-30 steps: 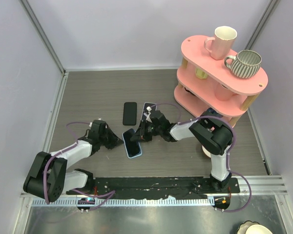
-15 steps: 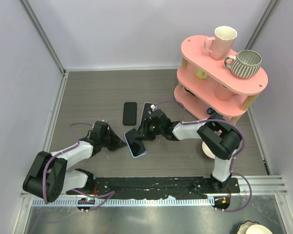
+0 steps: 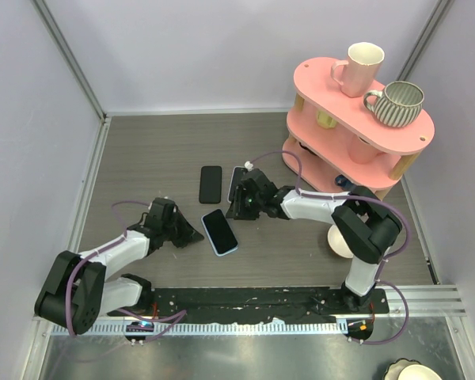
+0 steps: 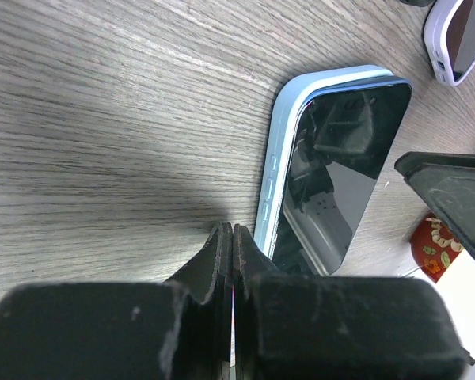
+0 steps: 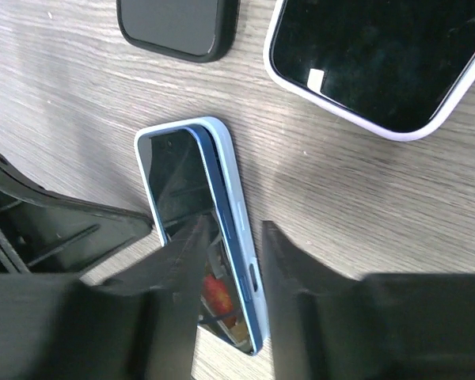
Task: Put the phone into the phone case
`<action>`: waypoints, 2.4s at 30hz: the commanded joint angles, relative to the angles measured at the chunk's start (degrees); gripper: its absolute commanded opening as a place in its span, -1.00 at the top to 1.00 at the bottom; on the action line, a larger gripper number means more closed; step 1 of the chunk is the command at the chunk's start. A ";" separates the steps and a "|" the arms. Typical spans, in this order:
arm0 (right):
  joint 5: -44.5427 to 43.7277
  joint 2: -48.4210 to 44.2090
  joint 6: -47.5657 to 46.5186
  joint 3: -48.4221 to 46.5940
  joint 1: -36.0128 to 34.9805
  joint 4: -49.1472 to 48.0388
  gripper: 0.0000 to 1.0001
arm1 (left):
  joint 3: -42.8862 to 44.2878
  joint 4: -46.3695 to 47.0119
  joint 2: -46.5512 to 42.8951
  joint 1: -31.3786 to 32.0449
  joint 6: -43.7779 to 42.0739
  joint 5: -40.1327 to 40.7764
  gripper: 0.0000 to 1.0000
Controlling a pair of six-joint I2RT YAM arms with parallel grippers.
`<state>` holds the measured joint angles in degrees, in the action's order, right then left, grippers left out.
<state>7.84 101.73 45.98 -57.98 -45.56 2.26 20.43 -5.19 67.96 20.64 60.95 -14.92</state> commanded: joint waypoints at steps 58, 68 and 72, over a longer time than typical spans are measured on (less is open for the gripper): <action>10.61 2.34 4.37 3.91 -4.01 -18.93 -0.21 | 4.63 -1.84 9.73 -3.94 -7.95 -4.07 1.00; 17.92 1.98 12.73 9.19 -3.75 -37.77 -0.19 | 4.71 -0.96 10.26 -3.94 -7.86 -4.51 1.00; 18.53 2.07 13.44 10.86 -3.22 -39.62 -0.19 | 4.80 -1.14 9.73 -3.94 -7.95 -4.33 1.00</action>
<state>20.69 105.69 55.81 -47.03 -47.59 -25.74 26.44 -6.81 76.29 16.10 53.56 -20.08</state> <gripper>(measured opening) 0.600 0.012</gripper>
